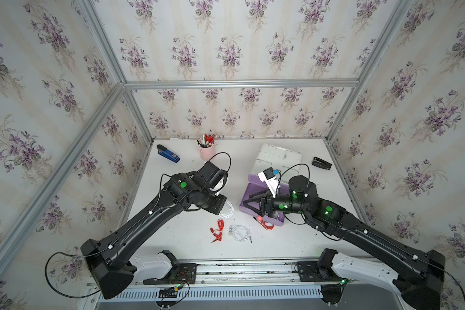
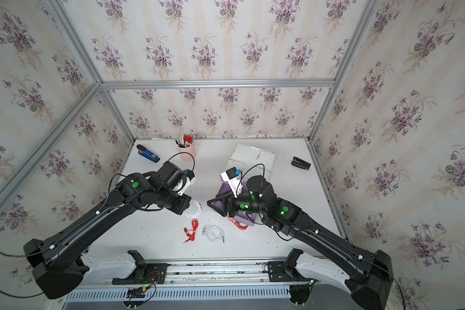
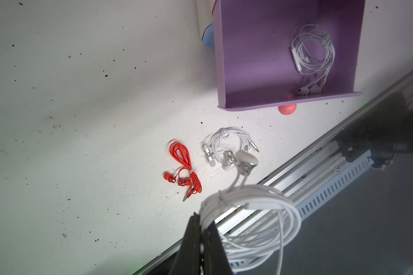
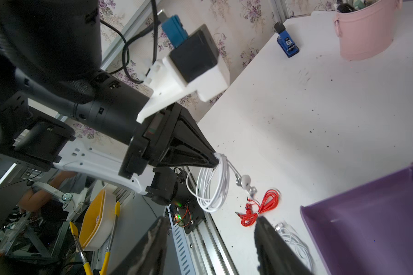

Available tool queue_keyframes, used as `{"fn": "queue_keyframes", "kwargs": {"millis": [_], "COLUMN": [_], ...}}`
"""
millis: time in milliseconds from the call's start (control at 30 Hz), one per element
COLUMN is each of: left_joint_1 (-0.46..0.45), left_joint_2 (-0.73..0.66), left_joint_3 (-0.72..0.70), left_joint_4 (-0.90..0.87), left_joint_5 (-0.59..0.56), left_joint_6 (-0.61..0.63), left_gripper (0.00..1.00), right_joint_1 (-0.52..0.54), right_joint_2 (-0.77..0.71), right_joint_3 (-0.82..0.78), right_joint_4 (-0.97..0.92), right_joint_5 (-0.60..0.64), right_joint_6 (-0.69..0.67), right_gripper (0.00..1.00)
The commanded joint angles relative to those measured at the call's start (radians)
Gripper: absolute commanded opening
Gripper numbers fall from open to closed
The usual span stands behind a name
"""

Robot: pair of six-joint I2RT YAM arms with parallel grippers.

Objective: Place the wired earphones into the drawer by color
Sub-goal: Pick up the wired earphones from the center of the board.

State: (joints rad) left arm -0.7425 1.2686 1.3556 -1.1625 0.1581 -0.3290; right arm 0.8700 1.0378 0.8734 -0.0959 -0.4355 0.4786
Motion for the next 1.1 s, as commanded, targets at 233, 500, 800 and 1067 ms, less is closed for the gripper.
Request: {"fn": "queue_keyframes", "kwargs": {"millis": [233,500,800,1067], "left_joint_1": [-0.029,-0.046,-0.051,-0.051], "left_joint_2": [0.017,0.020,0.012,0.019], "left_joint_3": [0.022,0.020,0.014,0.011], "left_joint_4": [0.006,0.028,0.049,0.049], "left_joint_5": [0.034,0.070,0.115,0.104], "left_joint_6": [0.000,0.003,0.007,0.009], "left_gripper": [0.06,0.06,0.07,0.08], "right_joint_1": [0.038,0.058,0.060,0.061], "right_joint_2": [0.118,0.165,0.192,0.186], "right_joint_3": [0.003,0.007,0.005,-0.004], "right_joint_4": [0.112,0.114,0.096,0.094], "right_joint_5": [-0.088,-0.065,-0.049,-0.056], "right_joint_6": [-0.044,-0.056,-0.074,-0.074], "right_gripper": [0.62,0.61,0.50,0.25]}}
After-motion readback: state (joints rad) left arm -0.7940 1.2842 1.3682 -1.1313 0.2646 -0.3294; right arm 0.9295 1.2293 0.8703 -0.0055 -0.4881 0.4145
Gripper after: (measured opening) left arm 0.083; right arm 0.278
